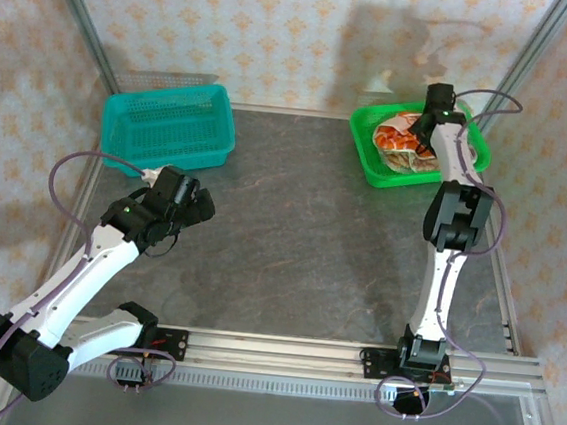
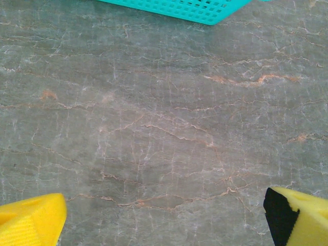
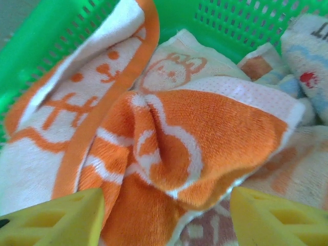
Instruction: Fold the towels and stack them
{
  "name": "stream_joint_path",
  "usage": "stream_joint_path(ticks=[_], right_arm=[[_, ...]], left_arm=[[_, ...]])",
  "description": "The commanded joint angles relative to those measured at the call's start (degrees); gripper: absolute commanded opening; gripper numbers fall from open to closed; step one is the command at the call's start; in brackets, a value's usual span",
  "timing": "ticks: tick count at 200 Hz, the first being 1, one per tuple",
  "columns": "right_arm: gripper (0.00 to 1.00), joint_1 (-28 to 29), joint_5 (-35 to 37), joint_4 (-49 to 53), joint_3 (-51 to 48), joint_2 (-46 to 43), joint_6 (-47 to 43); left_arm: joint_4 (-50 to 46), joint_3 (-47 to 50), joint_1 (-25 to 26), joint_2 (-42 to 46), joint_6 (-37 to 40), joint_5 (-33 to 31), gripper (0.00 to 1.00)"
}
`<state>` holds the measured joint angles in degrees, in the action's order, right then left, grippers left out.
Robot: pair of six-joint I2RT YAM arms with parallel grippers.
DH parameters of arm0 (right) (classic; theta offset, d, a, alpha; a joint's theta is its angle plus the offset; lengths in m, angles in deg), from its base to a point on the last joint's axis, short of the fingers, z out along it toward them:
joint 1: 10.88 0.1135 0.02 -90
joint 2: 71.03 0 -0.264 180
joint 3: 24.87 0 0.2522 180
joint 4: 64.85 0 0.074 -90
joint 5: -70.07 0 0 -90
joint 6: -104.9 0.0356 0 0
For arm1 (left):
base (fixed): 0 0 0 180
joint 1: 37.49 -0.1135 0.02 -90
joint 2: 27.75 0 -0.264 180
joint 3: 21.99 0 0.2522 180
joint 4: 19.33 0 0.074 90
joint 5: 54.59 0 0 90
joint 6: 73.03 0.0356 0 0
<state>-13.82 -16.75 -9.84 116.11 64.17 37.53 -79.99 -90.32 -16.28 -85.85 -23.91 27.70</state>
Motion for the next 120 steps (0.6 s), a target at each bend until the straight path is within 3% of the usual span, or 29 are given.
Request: stream_joint_path(ticks=[1, 9, 35, 120], right_arm=[[0.59, -0.1, 4.0, 3.9, 3.8, 3.4, 1.8], [0.50, -0.2, 4.1, 4.1, 4.8, 3.9, 1.7], [0.01, -0.7, 1.5, 6.1, 6.8, 3.8, 1.2], [0.00, 2.2, 0.6, -0.7, -6.8, -20.3, -2.2]], left_arm=[[-0.7, -0.8, -0.6, 0.5, 0.5, -0.9, 1.00], [-0.7, -0.9, -0.5, 0.4, 0.5, -0.9, 1.00], [-0.4, -0.7, -0.6, 0.3, 0.3, -0.8, 1.00], [2.3, -3.2, -0.6, -2.9, 1.5, 0.9, 1.00]])
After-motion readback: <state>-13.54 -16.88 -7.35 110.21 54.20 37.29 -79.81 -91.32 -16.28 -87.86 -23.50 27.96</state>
